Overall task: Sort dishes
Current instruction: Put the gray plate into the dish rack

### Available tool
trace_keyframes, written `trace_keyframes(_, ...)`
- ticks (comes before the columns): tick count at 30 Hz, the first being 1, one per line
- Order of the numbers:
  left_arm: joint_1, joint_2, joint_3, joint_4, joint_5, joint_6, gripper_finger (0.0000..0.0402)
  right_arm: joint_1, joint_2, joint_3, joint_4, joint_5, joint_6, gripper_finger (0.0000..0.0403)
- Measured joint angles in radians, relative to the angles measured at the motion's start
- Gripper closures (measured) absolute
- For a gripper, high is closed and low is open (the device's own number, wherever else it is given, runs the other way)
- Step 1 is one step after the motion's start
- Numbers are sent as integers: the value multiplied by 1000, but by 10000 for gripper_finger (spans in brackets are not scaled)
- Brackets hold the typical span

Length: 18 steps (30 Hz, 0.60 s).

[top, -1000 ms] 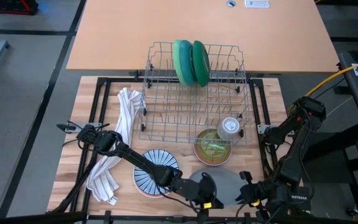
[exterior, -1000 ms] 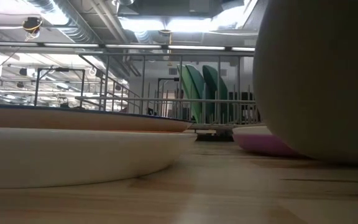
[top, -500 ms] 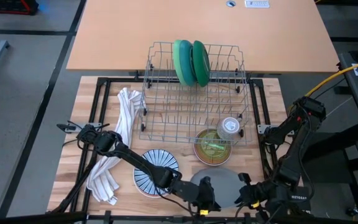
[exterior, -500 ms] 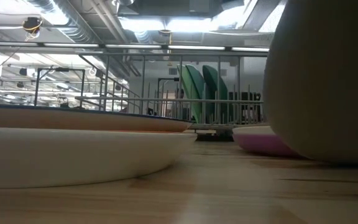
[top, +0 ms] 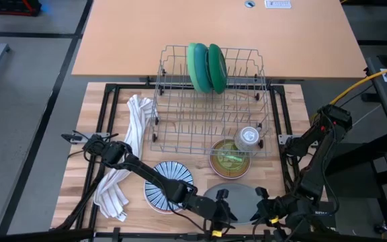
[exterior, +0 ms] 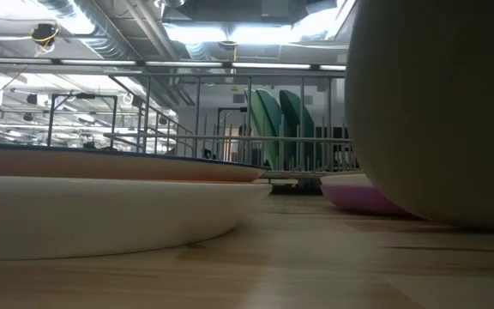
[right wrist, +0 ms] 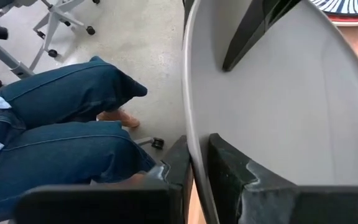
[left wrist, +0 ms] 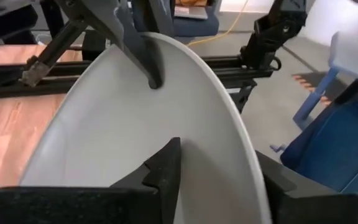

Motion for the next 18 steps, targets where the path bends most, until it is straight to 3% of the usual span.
trace_keyframes(9,-1,-2,0,0,-16,112,387,2,0,0,3,-18,1,352)
trace_keyframes(18,-4,-2,0,-4,2,118,394,0,0,0,12,-82,30,298)
